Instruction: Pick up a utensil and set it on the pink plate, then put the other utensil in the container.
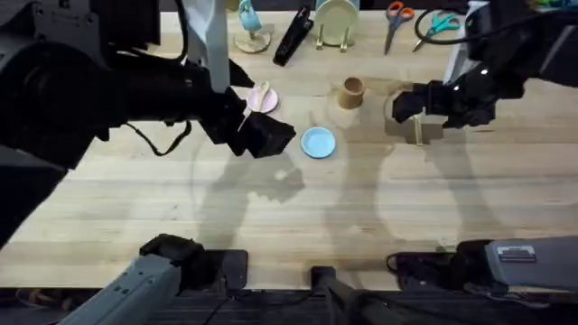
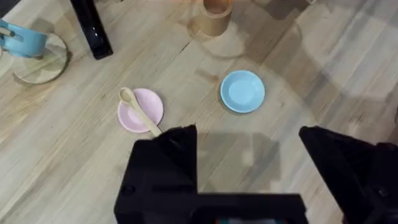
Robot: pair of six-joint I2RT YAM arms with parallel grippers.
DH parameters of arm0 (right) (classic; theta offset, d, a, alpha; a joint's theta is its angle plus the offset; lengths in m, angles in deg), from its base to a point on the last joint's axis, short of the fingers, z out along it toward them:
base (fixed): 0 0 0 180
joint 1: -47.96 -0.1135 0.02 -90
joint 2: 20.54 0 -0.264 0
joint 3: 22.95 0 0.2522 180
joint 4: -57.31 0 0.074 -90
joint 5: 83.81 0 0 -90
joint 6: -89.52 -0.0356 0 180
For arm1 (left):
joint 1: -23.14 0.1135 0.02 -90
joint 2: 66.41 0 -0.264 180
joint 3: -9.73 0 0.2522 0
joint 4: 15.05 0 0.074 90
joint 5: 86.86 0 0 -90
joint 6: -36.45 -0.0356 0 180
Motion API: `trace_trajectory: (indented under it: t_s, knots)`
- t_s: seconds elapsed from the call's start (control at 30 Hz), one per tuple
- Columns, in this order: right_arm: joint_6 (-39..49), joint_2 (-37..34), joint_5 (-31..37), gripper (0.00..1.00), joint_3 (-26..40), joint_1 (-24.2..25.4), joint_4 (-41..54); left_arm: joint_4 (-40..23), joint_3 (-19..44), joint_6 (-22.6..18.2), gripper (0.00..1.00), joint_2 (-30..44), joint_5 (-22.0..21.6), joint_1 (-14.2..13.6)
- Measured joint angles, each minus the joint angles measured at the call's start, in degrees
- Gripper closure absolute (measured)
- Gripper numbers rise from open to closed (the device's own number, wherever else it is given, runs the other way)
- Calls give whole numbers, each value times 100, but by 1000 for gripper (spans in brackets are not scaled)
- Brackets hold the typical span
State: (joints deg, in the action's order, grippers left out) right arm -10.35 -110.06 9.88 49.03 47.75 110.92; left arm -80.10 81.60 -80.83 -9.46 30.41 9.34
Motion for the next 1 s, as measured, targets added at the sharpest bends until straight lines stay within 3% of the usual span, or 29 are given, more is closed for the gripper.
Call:
trace_trajectory:
  t_s: [0.2,0.8,0.9,1.0]
  knots:
    - [-3,-559,14,7,15,0,-335,-64,0,0,6,0,0,0]
    - [0,-600,42,9,22,0,-460,-83,0,0,6,0,0,0]
    - [2,-613,46,91,28,0,-486,-105,0,0,6,0,0,0]
    - [15,-651,42,282,57,2,-572,-148,0,0,7,0,0,0]
